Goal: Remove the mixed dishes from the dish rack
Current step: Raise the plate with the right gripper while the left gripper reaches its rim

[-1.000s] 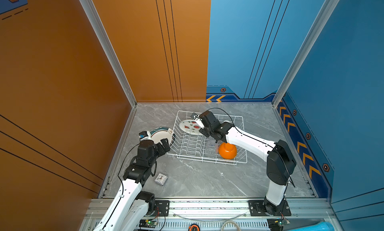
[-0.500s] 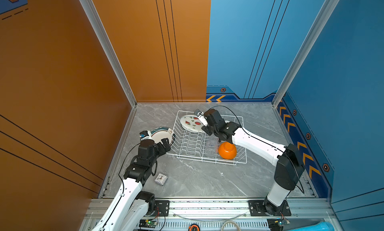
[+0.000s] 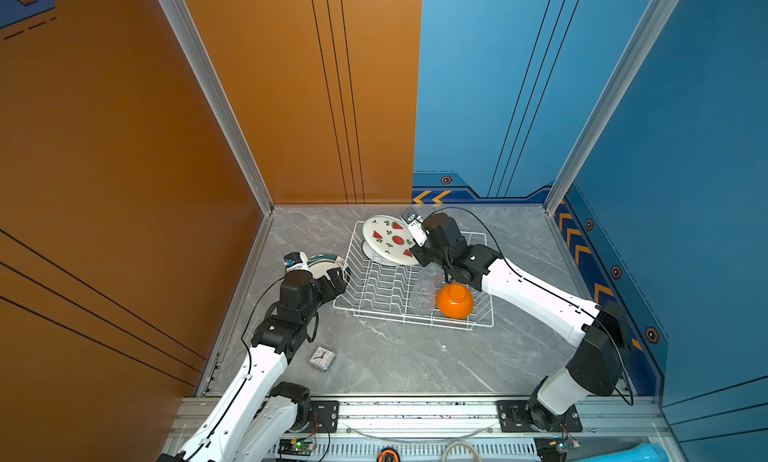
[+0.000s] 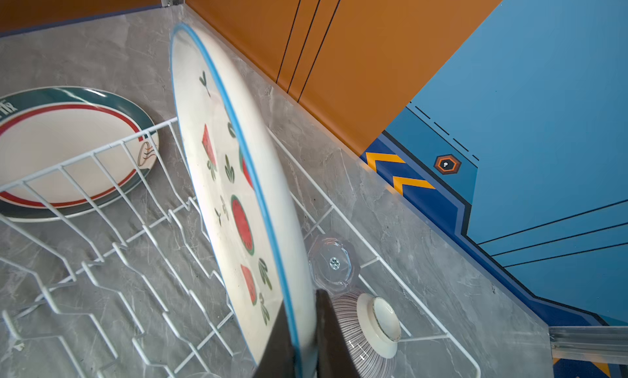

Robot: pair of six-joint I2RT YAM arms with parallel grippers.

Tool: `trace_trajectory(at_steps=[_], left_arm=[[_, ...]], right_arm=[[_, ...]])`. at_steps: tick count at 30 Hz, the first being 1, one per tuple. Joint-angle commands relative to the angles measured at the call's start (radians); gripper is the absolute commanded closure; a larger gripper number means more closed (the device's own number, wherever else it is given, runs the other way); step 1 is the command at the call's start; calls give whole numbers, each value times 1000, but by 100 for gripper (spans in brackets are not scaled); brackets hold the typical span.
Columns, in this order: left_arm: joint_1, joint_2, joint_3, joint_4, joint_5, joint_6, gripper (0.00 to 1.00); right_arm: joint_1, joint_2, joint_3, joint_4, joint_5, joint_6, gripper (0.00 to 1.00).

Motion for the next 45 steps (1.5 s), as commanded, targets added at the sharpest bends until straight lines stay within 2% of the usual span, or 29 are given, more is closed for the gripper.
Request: trace_trajectory(at_steps=[1, 13, 14, 21, 35, 45], left_arm=[[-10, 21, 39, 62, 46, 4, 2], [-36, 139, 91, 173, 124, -31, 2], [-37, 148, 94, 186, 137, -37, 2], [-52, 225, 123, 259, 202, -61, 2], [-92, 418, 209, 416, 414, -58, 2], [-112, 500, 247, 486, 479, -76, 2]], right_arm=[[-17, -80, -6, 128, -44, 106, 100], [-48, -182, -91, 136, -120, 217, 100], [-80, -192, -100, 140, -130, 226, 100], [-110, -245, -152, 158, -180, 279, 100], [-213, -331, -256, 234, -345, 428, 100], [-260, -364, -298, 287, -464, 492, 100]])
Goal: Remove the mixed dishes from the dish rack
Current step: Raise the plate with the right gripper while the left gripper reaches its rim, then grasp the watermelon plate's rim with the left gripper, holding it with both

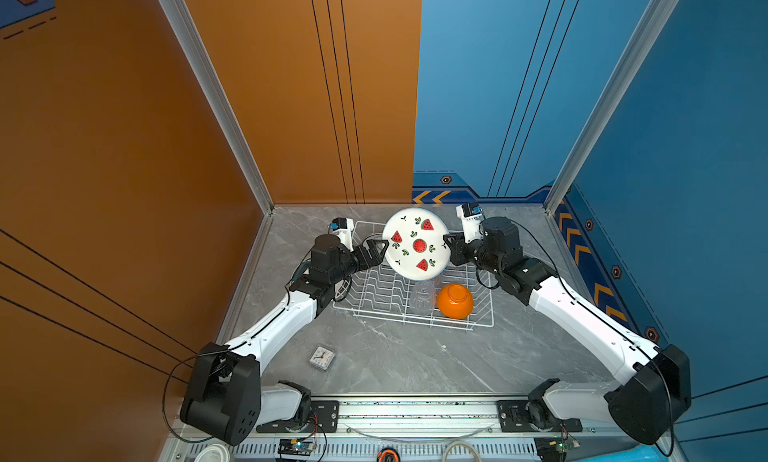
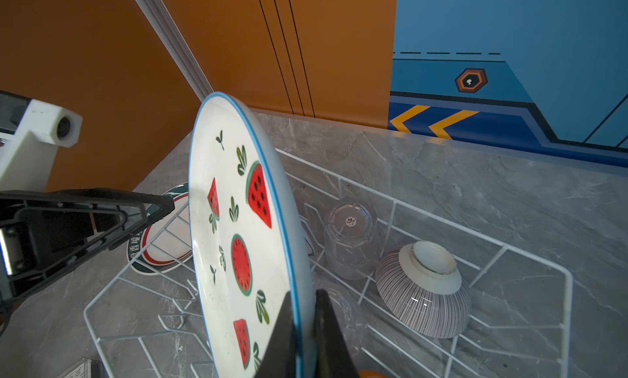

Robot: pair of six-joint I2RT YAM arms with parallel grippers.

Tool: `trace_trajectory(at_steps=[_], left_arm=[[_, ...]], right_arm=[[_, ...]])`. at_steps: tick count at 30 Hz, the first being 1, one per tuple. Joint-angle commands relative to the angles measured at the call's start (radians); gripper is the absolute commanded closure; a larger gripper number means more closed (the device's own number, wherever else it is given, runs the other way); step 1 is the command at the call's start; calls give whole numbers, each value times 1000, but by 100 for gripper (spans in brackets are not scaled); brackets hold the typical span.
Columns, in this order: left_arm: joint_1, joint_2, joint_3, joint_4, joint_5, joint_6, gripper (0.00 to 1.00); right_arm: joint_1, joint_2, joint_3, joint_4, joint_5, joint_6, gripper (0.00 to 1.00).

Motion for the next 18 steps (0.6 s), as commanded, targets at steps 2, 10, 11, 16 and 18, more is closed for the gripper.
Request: trace_trajectory(at_steps=[2, 10, 11, 16, 18], left_arm=[[-16, 24, 43, 57, 65, 0, 5], [-28, 72, 65, 118, 126, -21, 39], [-29, 76, 69, 121, 129, -21, 44], [-39, 83, 77, 129, 137, -19, 58], [-41, 83, 79, 132, 135, -18, 60]], right_arm=[[-25, -71, 0, 179, -104, 81, 100], [-53, -77, -14, 216, -172, 134, 100], [-53, -76, -12, 217, -178, 135, 100], [-58, -66, -9, 219, -201, 147, 100], [-60, -58, -5, 218, -213, 153, 100]])
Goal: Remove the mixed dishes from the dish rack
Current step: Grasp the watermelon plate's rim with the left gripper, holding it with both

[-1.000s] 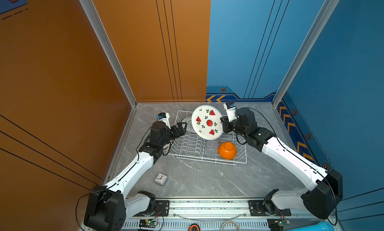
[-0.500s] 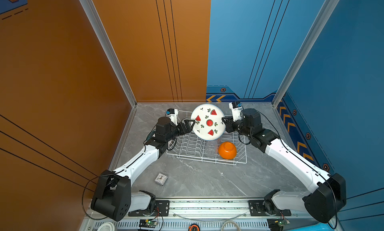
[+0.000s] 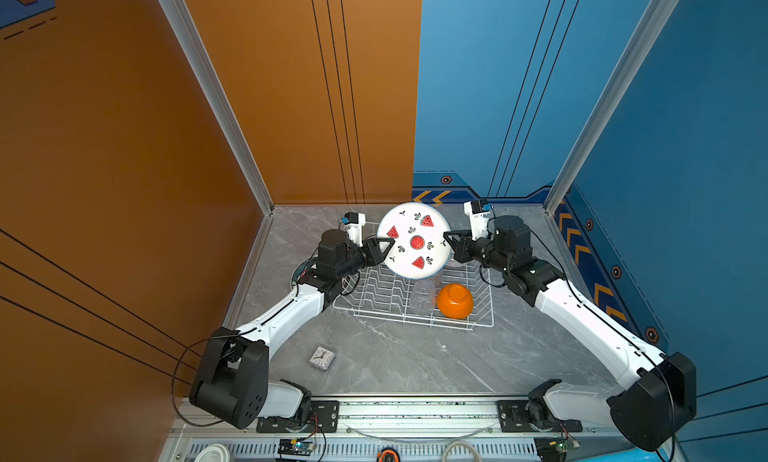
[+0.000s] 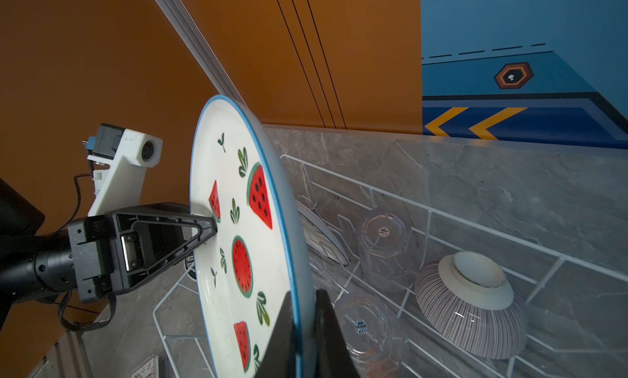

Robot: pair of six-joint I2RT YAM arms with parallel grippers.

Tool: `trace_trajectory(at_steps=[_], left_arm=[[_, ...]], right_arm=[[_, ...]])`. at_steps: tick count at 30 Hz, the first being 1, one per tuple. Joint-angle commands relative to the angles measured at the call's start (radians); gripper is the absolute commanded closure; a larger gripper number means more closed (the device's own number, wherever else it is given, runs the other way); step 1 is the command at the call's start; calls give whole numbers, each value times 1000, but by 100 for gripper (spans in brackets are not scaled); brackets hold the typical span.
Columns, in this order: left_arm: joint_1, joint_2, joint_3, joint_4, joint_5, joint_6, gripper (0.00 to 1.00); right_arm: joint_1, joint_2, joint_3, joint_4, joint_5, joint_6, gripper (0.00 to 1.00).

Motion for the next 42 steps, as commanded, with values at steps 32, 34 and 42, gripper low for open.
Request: trace_trajectory(at_steps=[32, 34, 42], left_arm=[[-12, 9, 34, 41, 38, -28, 60], [-12, 14, 34, 63, 51, -41, 60], [-11, 26, 34, 148, 112, -108, 100]], right_arm=[[-21, 22, -1, 197, -135, 110, 100], [-22, 25, -3, 205, -143, 117, 100], [-32, 63, 3, 202, -171, 147, 100]])
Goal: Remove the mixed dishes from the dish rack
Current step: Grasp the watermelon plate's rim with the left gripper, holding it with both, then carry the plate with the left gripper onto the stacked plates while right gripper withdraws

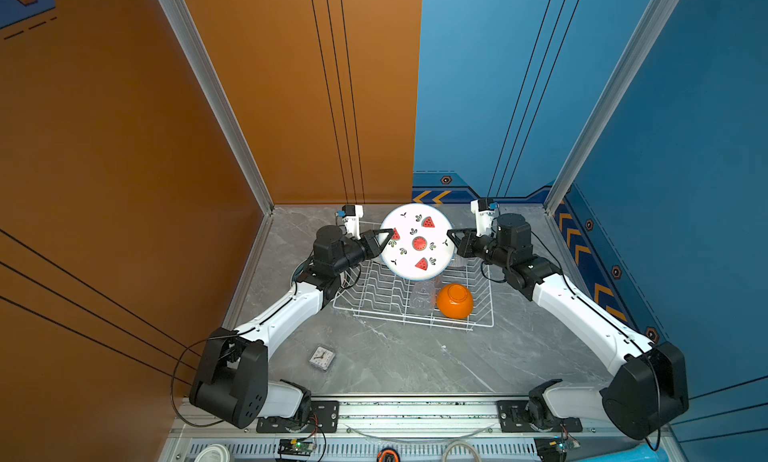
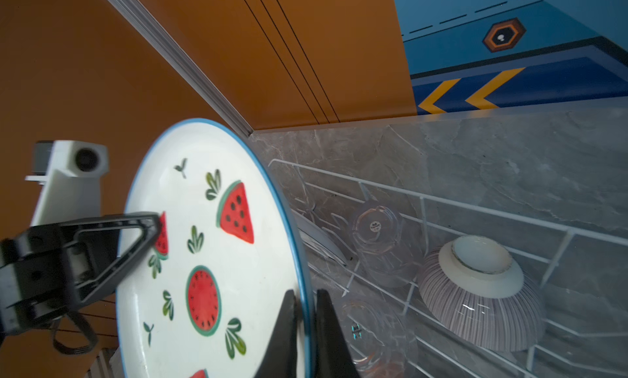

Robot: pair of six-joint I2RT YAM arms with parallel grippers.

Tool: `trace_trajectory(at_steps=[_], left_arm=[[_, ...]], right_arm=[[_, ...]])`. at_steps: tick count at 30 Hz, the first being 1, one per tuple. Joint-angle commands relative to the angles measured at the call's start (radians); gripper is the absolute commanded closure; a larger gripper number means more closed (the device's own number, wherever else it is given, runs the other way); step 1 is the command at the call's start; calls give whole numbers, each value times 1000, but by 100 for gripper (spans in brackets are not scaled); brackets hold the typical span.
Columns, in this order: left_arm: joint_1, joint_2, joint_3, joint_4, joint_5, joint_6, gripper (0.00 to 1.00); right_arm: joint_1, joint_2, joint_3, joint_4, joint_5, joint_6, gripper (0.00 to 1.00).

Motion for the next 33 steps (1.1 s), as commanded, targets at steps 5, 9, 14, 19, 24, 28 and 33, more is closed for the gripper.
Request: trace_trajectory(at_steps=[5, 9, 14, 19, 24, 28, 33], left_arm=[[-17, 16, -3, 35, 52, -11, 100], [-8, 13, -12, 35, 47, -21, 100], [17, 8, -20, 34, 41, -27, 100], [62, 9, -35, 30, 36, -58, 100], [118, -29, -50, 30, 23, -67, 100], [183, -64, -61, 30, 21, -91, 100], [265, -127, -99, 30, -14, -119, 100]], right_arm=[[30, 17, 26, 132, -134, 38, 100], [26, 21, 29, 130, -136, 35, 83], [21, 9, 16, 129, -136, 19, 55], [10, -7, 1, 128, -137, 15, 46], [4, -27, -16, 131, -127, 12, 40], [4, -36, -29, 132, -122, 18, 36], [4, -60, -59, 125, -117, 22, 36]])
